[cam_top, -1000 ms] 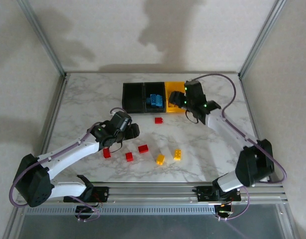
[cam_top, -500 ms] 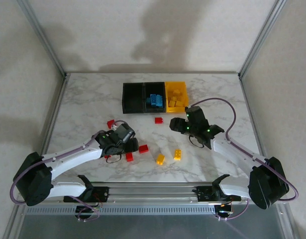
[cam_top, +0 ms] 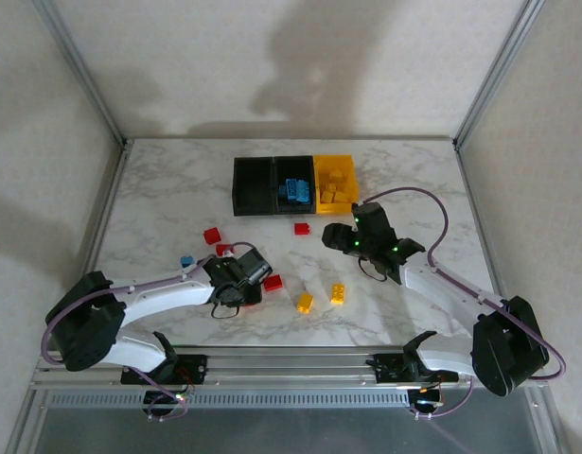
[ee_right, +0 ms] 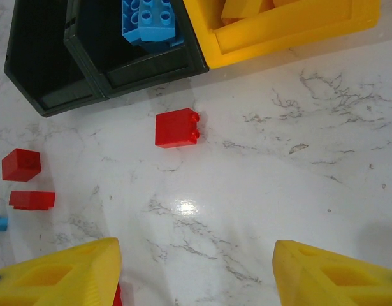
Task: Sort the legos into containers by color
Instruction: Pick up the lego from the middle-left of the table.
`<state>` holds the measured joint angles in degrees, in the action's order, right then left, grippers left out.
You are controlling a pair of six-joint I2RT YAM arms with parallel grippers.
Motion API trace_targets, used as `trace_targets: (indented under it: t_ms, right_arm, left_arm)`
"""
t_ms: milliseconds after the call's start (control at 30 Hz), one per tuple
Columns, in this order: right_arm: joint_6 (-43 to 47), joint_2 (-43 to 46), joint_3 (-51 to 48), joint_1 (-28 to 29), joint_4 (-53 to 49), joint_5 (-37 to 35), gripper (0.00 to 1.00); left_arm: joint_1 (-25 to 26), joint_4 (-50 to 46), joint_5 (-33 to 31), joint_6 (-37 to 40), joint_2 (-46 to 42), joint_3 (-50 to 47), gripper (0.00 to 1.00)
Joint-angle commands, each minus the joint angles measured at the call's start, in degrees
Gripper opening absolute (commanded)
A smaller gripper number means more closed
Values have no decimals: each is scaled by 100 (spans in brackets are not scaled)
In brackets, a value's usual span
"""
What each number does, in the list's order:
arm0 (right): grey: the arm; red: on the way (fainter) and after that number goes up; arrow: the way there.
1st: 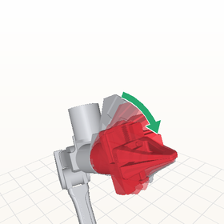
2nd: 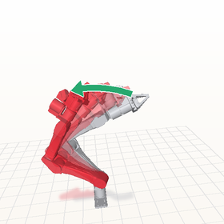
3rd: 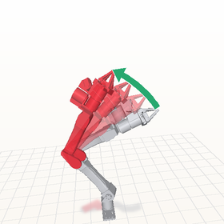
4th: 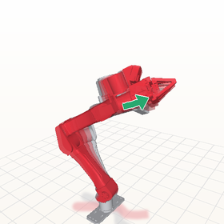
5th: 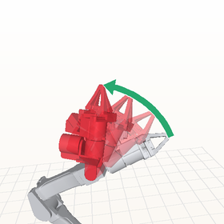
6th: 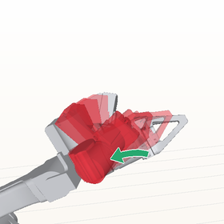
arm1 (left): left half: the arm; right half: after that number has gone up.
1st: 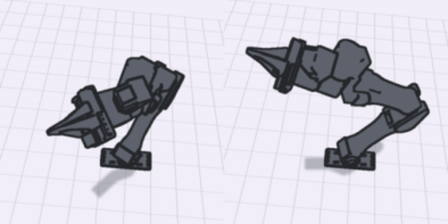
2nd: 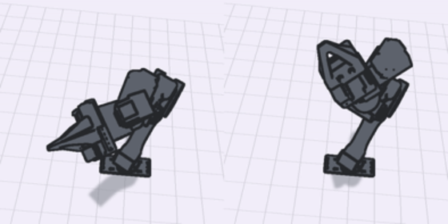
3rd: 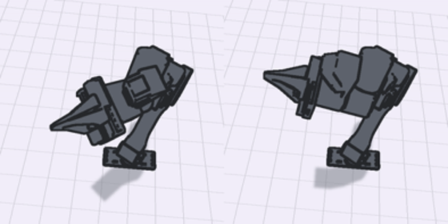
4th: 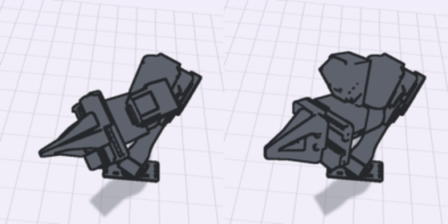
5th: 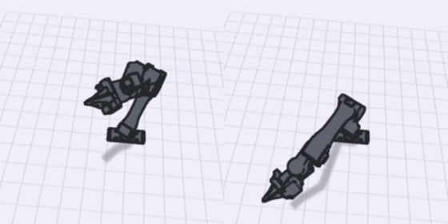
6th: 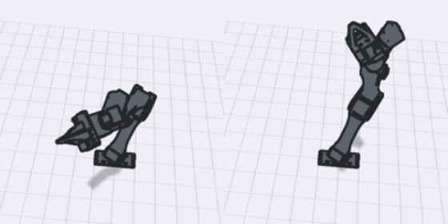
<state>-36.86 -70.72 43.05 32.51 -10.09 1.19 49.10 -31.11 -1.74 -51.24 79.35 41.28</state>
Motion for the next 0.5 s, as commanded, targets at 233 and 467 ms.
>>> trace_targets:
  t_ms: [233,467]
  right_arm:
    - [-15,99,99,18,-17,-49,64]
    - [22,364,7,27,91,158,64]
  left_arm:
    - [-185,-634,-811,527,256,1005,18]
    - [-959,-543,-1119,1171,451,2066,18]
